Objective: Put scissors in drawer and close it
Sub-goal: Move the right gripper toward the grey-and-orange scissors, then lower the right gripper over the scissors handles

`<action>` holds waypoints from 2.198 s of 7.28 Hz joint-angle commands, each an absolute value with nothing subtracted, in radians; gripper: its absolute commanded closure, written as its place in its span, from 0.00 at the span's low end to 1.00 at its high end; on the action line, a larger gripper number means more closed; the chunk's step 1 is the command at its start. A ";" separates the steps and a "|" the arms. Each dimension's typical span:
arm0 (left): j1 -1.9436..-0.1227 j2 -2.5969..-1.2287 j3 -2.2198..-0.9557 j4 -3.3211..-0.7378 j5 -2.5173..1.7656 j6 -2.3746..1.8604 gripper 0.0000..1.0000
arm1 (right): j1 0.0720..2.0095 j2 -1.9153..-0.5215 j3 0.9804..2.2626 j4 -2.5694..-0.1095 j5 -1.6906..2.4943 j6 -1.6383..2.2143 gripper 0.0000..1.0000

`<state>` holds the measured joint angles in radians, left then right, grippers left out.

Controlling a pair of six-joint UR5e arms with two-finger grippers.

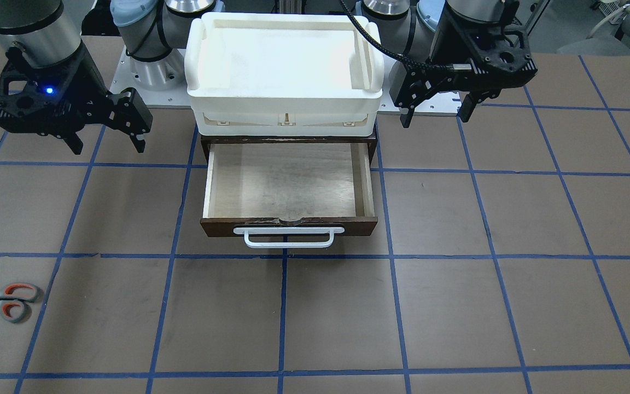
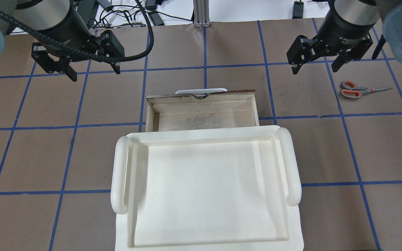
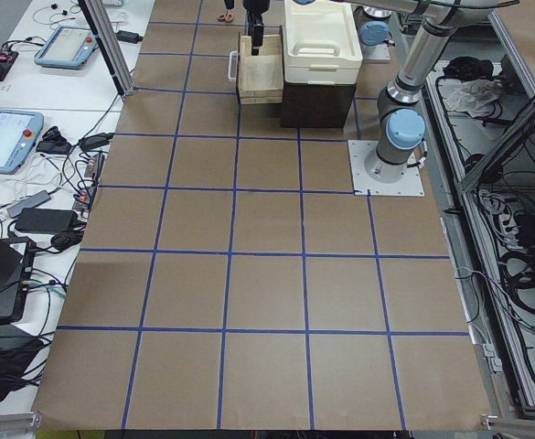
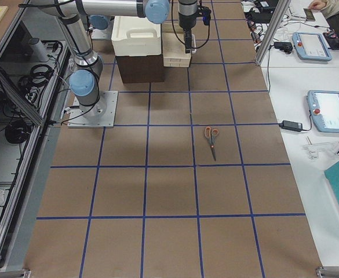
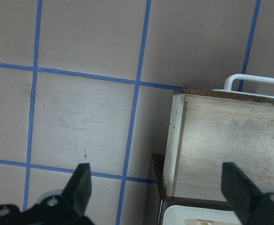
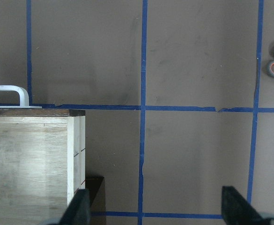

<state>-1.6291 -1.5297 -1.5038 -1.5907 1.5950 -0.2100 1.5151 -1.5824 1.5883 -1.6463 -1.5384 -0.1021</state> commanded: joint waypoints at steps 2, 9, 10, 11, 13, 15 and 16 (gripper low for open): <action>-1.629 -1.528 -1.505 -1.597 1.598 -0.212 0.00 | 1.451 -1.582 1.588 -1.646 -1.539 -0.268 0.00; -1.628 -1.528 -1.505 -1.597 1.601 -0.213 0.00 | 1.184 -1.429 1.588 -1.828 -1.548 -1.118 0.00; -1.628 -1.528 -1.505 -1.595 1.601 -0.213 0.00 | 1.168 -1.369 1.586 -1.838 -1.542 -1.194 0.00; -1.628 -1.528 -1.505 -1.597 1.601 -0.213 0.00 | 1.128 -1.324 1.586 -1.895 -1.543 -1.356 0.00; -1.628 -1.526 -1.505 -1.595 1.601 -0.212 0.00 | 1.068 -1.228 1.586 -2.013 -1.539 -1.636 0.00; -1.628 -1.528 -1.505 -1.594 1.600 -0.212 0.00 | 1.058 -1.137 1.575 -2.081 -1.532 -1.808 0.00; -1.629 -1.529 -1.505 -1.592 1.595 -0.212 0.00 | 1.058 -1.105 1.575 -2.106 -1.534 -1.866 0.00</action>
